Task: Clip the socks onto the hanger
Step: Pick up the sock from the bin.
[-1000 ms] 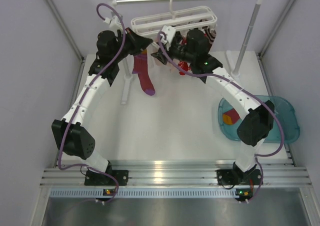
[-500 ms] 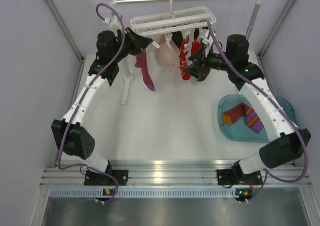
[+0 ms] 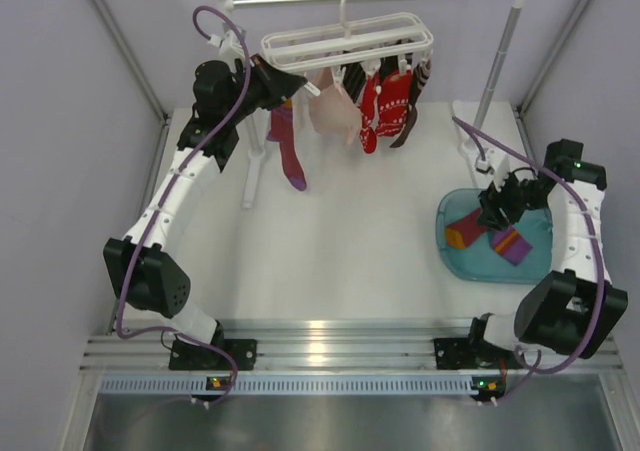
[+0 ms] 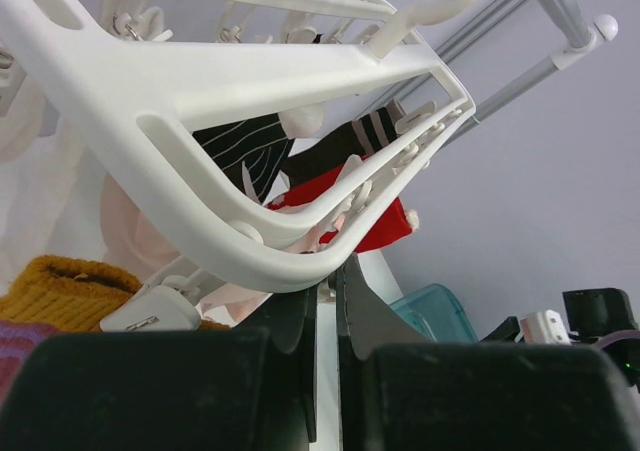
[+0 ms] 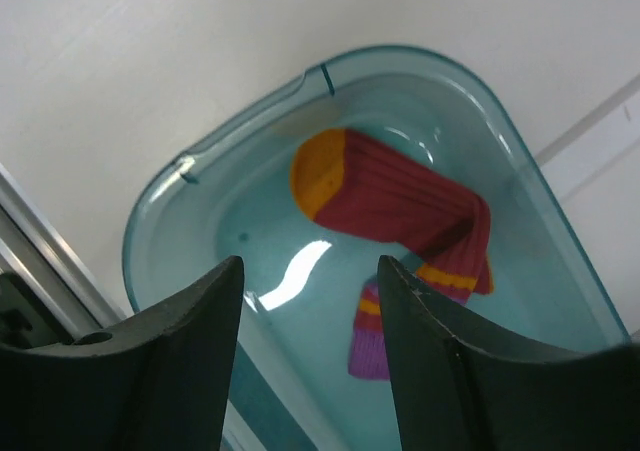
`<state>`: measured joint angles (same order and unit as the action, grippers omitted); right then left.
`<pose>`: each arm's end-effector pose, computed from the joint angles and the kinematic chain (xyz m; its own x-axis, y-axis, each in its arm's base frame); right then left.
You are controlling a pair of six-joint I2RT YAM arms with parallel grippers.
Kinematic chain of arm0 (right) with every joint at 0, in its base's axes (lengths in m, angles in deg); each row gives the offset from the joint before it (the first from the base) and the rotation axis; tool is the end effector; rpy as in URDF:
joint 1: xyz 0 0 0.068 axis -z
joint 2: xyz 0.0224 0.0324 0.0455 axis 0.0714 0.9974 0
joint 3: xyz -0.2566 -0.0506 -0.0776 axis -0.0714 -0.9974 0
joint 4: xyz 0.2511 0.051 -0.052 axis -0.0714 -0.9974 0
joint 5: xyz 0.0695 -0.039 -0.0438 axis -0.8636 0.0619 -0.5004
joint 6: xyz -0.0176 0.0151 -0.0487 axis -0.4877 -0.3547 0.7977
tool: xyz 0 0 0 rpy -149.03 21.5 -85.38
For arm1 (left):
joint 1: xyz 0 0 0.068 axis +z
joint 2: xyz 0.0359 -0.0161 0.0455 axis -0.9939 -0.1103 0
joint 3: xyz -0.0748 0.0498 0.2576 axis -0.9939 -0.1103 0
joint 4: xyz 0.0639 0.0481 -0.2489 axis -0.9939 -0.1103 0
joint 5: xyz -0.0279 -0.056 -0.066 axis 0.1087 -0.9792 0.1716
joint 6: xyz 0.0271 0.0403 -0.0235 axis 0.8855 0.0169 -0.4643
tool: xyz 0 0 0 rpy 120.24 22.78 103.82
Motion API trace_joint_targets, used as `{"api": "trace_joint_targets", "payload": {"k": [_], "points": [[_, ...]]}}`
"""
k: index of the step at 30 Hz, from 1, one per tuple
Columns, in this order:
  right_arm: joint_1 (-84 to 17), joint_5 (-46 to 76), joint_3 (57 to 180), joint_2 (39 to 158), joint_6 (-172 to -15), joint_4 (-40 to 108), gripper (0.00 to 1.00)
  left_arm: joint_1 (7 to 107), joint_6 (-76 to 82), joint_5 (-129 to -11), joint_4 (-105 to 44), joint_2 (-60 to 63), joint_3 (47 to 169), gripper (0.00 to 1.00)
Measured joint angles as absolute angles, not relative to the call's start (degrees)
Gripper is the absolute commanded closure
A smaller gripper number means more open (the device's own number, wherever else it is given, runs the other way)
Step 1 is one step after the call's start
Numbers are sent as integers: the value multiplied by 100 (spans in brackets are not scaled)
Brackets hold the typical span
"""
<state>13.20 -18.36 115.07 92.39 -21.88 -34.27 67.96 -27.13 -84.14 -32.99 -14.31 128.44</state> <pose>0.2291 -0.0468 0.3204 -0.4107 -0.5837 -0.7005 -0.8077 0.5893 -0.0175 0.3607 -0.1155 0.4438 -0.3980 -0.5299 -0.7488 0.4694 0.5837 -0.6625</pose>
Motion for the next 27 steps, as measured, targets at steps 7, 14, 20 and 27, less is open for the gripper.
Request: {"api": "trace_joint_targets", "payload": {"k": [7,14,20,27], "points": [[1865,-1192,11951,10804,-1869,-3583,55,6796,-2713,-8436,-3297,-1431,12844,100],[3047,-787,10958,10188,-2665,-2479,44,6801,-2718,-8458,-3293,-1431,12842,100],[3016,-387,11328,10665,-2339,-2418,44,6809,-2739,-8495,-3253,-1462,12842,100],[2949,63,11384,11856,-2459,-2046,42,6820,-2737,-8499,-3225,-1506,12842,100]]}}
